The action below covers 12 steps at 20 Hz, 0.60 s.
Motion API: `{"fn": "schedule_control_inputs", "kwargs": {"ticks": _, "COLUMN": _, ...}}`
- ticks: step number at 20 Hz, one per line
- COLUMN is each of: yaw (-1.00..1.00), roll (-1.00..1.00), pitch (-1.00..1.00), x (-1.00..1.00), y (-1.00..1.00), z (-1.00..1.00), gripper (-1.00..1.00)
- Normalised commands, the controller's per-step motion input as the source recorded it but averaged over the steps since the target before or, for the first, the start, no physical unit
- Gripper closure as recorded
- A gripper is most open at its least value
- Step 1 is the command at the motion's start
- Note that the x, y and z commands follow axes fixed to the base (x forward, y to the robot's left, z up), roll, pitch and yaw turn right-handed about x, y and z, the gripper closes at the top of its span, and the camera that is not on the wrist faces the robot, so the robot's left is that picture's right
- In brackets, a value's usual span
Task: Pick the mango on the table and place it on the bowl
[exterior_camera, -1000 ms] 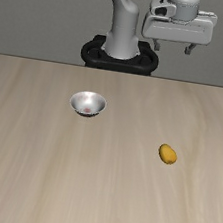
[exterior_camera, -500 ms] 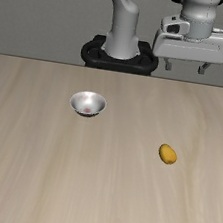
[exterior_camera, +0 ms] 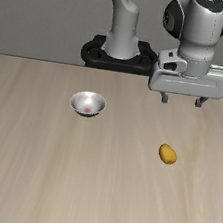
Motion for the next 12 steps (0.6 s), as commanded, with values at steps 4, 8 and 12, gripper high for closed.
{"fn": "schedule_control_inputs", "kwargs": {"ticks": 4, "yaw": 0.00, "roll": 0.00, "pitch": 0.00, "x": 0.00, "y": 0.00, "z": -1.00, "gripper": -1.00}}
{"fn": "schedule_control_inputs", "kwargs": {"ticks": 8, "yaw": 0.00, "roll": 0.00, "pitch": 0.00, "x": 0.25, "y": 0.00, "z": -0.75, "gripper": -1.00}}
{"fn": "schedule_control_inputs", "kwargs": {"ticks": 12, "yaw": 0.00, "roll": 0.00, "pitch": 0.00, "x": 0.00, "y": 0.00, "z": -1.00, "gripper": -1.00}}
